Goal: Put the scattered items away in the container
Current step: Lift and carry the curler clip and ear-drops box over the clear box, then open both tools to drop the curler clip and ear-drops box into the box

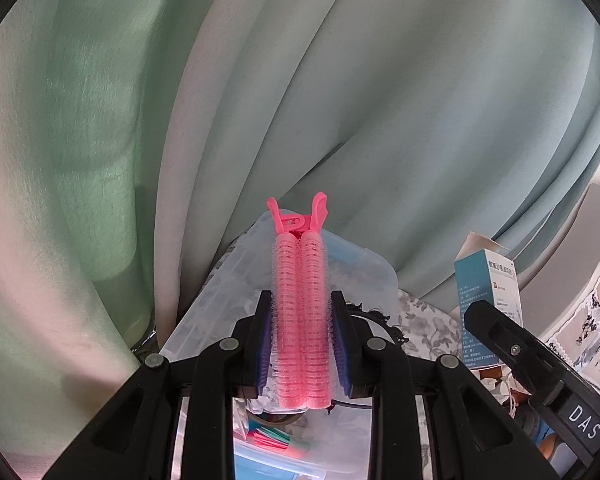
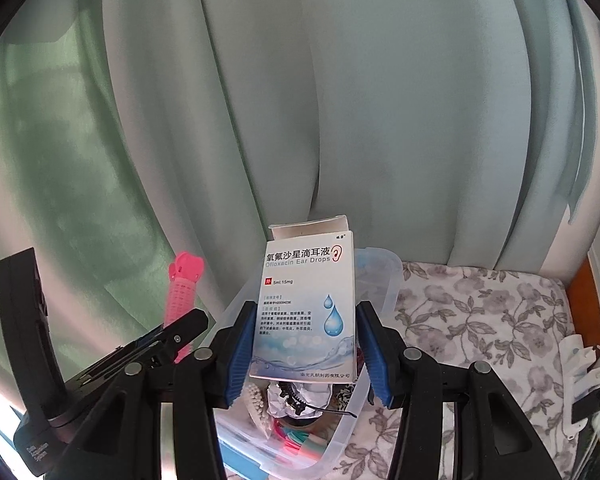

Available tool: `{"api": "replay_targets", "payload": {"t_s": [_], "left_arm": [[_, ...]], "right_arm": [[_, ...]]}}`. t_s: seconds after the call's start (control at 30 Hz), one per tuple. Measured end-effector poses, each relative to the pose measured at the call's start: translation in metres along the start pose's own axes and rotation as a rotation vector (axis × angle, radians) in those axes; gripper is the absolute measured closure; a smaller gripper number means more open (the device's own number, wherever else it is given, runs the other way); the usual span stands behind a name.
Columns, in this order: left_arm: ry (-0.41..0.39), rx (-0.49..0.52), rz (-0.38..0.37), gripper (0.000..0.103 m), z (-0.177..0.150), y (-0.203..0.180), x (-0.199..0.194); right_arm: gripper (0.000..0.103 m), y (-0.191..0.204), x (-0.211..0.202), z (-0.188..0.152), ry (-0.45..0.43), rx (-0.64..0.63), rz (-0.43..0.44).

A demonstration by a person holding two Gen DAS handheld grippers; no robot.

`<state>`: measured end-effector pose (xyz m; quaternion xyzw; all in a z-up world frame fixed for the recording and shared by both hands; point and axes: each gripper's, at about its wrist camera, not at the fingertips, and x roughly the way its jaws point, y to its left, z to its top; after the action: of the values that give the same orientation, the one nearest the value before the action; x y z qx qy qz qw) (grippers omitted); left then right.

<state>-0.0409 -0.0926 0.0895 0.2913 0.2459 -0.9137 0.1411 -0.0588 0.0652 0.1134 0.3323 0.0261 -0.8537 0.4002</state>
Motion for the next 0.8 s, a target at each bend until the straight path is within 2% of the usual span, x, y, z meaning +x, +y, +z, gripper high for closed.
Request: {"api": "replay_targets", "payload": {"t_s": [0.8], "left_arm": [[0.02, 0.016, 0.021, 0.075, 0.0, -0.027, 0.01]], "right_arm": [[0.048, 0.007, 0.027, 0.001, 0.047, -0.028, 0.021]]}}
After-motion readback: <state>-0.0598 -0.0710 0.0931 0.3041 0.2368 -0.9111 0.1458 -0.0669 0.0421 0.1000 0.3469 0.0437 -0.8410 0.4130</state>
